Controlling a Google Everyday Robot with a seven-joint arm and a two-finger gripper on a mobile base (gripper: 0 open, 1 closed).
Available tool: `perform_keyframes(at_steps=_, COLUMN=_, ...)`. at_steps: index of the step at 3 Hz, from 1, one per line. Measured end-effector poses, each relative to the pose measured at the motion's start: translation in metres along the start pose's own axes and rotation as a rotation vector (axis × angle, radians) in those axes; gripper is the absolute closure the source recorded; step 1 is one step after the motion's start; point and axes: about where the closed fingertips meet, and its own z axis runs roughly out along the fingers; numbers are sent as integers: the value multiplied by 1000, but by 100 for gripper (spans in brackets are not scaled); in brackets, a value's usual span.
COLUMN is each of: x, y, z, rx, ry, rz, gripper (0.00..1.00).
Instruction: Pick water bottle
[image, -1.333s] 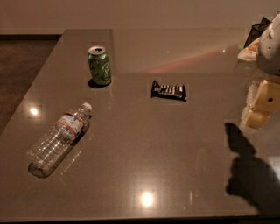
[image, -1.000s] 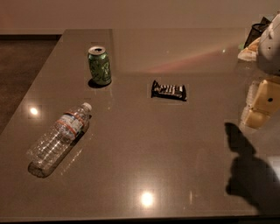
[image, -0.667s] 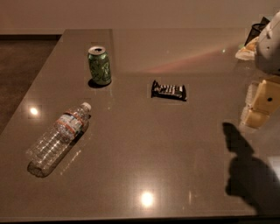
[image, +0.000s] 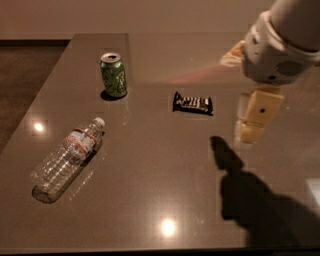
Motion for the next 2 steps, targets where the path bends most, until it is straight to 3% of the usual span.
perform_keyframes(at_steps=2, x=-90, y=-3, z=38, rx=-32, ry=-84, rz=-226, gripper=0)
